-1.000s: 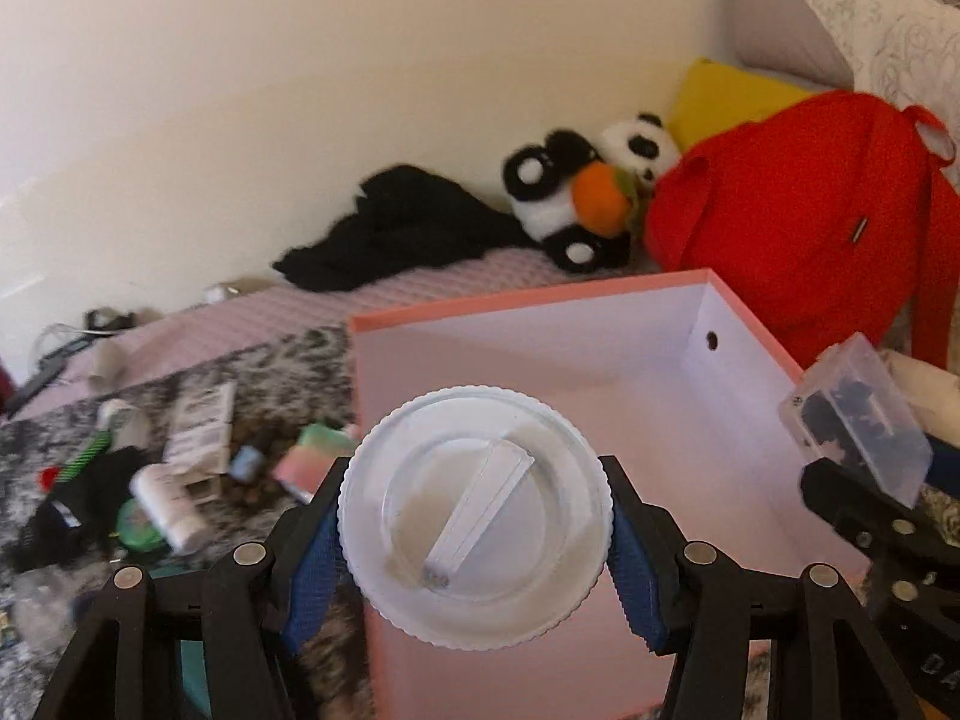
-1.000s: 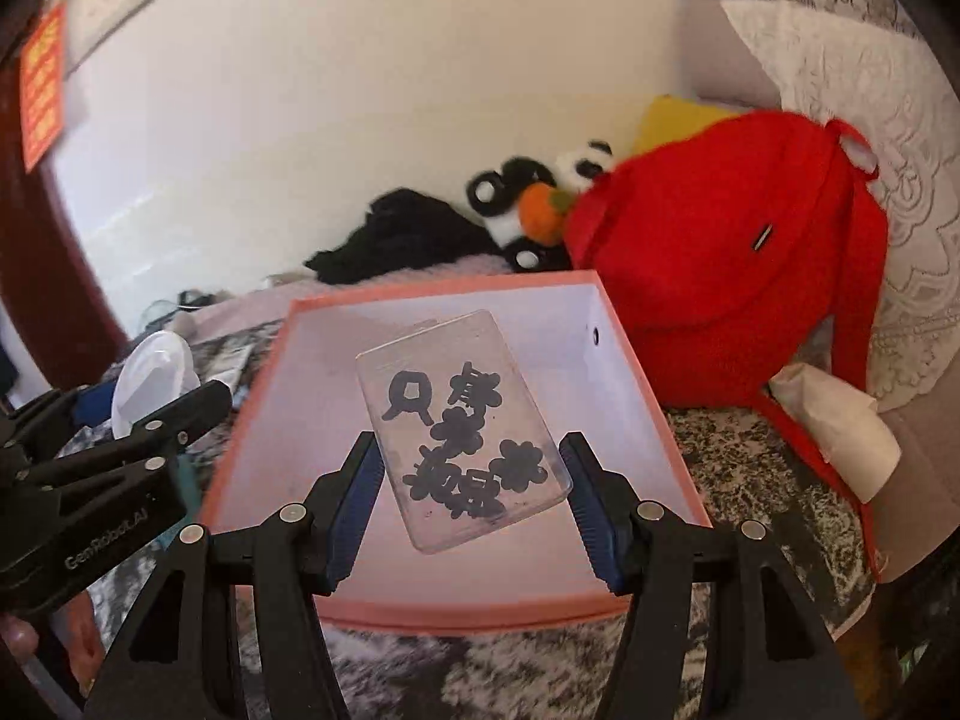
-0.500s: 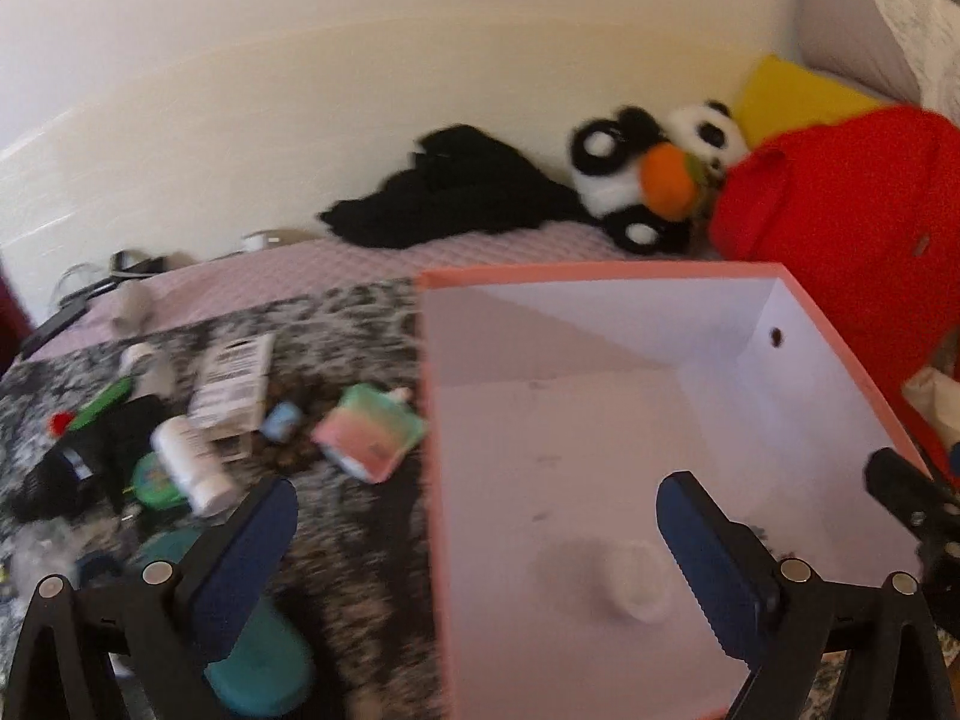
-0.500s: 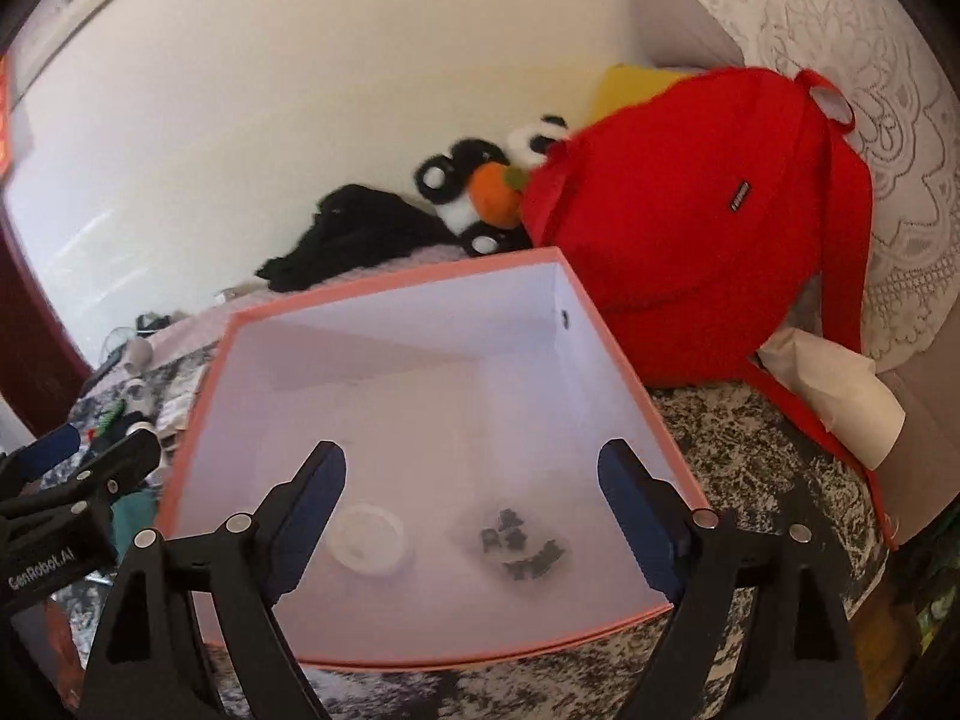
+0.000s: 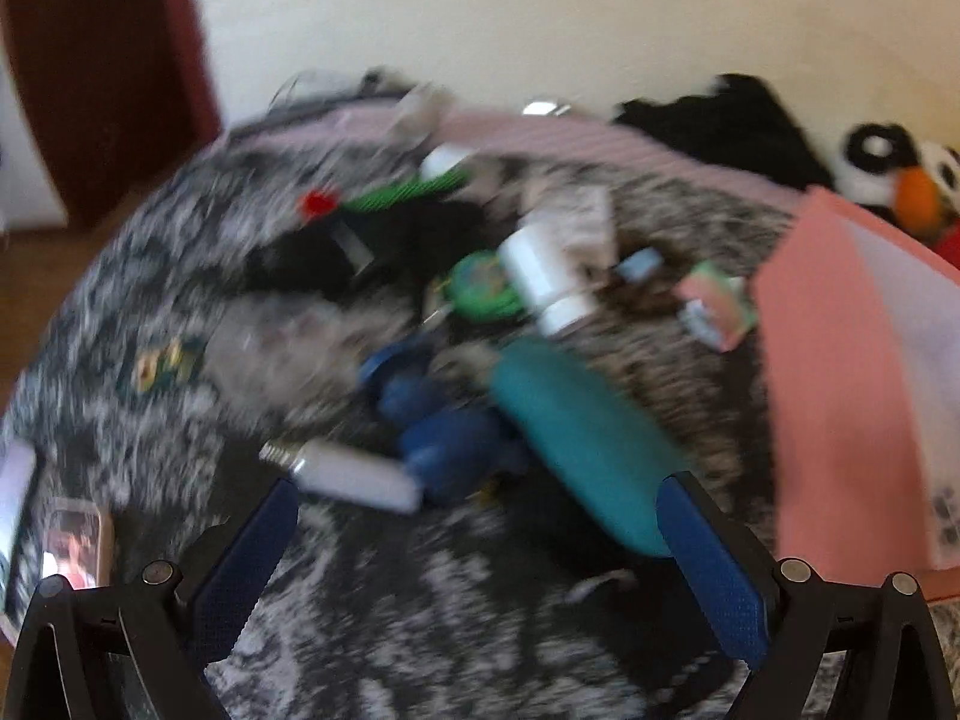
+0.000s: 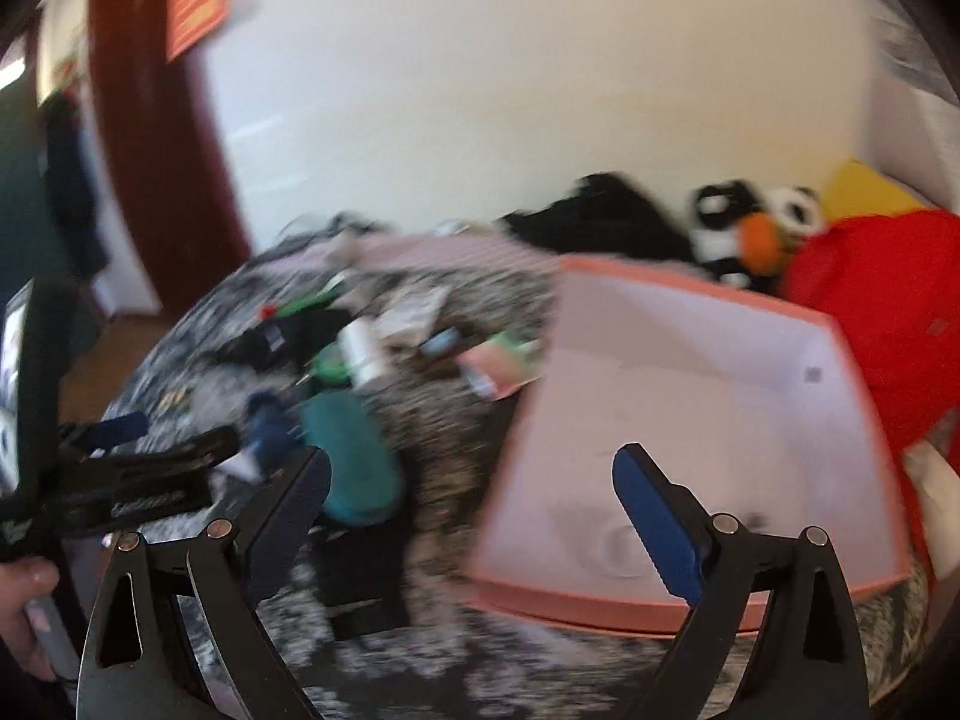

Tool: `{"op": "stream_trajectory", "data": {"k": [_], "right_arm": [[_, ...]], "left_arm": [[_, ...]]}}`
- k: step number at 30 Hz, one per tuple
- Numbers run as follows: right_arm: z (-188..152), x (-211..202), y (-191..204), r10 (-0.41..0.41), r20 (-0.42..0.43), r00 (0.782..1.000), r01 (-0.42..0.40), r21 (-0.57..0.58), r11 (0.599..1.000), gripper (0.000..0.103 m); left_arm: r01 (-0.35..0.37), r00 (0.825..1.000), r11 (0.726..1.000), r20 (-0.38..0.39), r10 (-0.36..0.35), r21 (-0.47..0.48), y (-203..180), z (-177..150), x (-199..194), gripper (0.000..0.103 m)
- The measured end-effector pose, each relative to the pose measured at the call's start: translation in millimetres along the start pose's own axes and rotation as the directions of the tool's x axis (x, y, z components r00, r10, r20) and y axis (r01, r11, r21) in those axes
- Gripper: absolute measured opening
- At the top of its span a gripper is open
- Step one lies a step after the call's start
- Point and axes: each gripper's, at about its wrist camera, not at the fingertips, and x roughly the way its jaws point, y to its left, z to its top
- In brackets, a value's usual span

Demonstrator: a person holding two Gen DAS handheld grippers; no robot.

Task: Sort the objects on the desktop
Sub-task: 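Grasp the blue figurine with the left tool while the right tool grasps the teal case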

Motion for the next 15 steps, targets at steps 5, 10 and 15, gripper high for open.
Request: {"op": "stream_trajectory", "data": {"k": [5,10,15], "right_arm": [[-9.6,52.7,48.0,0.013,-0.101,0.995,-0.02,-0.075,0.997,0.097],[-8.6,90.5,56.6,-0.017,-0.13,0.991,0.004,-0.099,0.995,0.097],[-2.7,121.3,60.6,-0.04,-0.142,0.989,0.022,-0.123,0.992,0.095]], "left_arm": [[0.078,0.994,0.989,-0.067,-0.087,-0.128,35.9,10.9,34.9,0.099],[0.079,0.99,0.98,-0.099,-0.098,-0.181,47.5,32.9,73.2,0.099],[0.08,0.984,0.977,-0.143,-0.11,-0.196,43.4,46.9,112.7,0.094]]}}
